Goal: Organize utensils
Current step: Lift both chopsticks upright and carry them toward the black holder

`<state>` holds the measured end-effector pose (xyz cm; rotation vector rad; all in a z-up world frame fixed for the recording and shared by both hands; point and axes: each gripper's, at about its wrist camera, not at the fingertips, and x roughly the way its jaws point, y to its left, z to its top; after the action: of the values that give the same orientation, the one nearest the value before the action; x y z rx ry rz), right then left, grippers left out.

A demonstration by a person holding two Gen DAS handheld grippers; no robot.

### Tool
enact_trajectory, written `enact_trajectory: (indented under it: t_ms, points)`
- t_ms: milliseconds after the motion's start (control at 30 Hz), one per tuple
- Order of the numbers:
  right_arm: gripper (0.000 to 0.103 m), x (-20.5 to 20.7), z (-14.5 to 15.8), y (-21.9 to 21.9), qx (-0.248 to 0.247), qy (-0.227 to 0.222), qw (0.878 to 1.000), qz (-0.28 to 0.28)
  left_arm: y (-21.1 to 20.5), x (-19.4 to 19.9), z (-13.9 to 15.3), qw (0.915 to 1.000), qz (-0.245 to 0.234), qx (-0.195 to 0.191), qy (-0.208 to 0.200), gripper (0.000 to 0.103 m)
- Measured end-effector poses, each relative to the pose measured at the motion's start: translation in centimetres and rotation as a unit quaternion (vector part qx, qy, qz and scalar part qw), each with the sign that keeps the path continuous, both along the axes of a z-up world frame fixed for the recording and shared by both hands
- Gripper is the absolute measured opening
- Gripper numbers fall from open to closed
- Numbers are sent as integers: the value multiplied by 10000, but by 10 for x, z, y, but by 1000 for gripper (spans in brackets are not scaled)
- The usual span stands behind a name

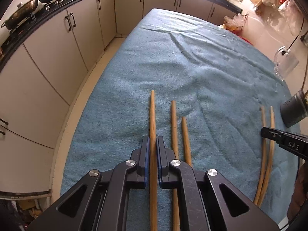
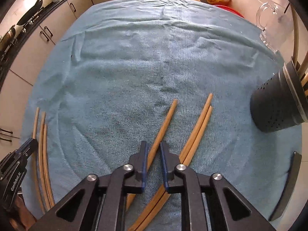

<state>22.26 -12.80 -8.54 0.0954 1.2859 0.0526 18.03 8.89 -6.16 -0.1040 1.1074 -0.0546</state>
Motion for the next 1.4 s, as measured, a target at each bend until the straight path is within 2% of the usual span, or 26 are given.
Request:
enact_trajectory:
  t_ms: [33,100,333,500,600,767,1067,1400]
  points:
    - [10,-2,1,-2,225,-46,9997,-10,3,-2,1,9999,-4,-170,-20,7]
    - [8,-10,6,-6,548,-206,9983,7,6,-8,5,9996,17,-259,-140,7]
    - [8,-56,57,-13,1204,-1234,9849,182,10,-44,50,9946,100,-608,-831,7]
    - [8,-93,88,-16,1380,-1893,9715,353,4,-76,86,9884,19,-790,-1299,7]
    - [8,-115,102,-17,1323,-2269,9639,433,-5,-97,106,9841,-90,-825,-1569,7]
    - [8,-143,118,-21,1357,-2725,9513,478,-22,-113,125,9798,-295,-911,-1753,7]
    - [8,-172,133,-43,1400,-3153,9382,270,-41,-122,136,9773,-449,-936,-1847,7]
    - [8,-179,135,-64,1528,-3217,9344,87,-57,-124,136,9782,-577,-858,-1798,7]
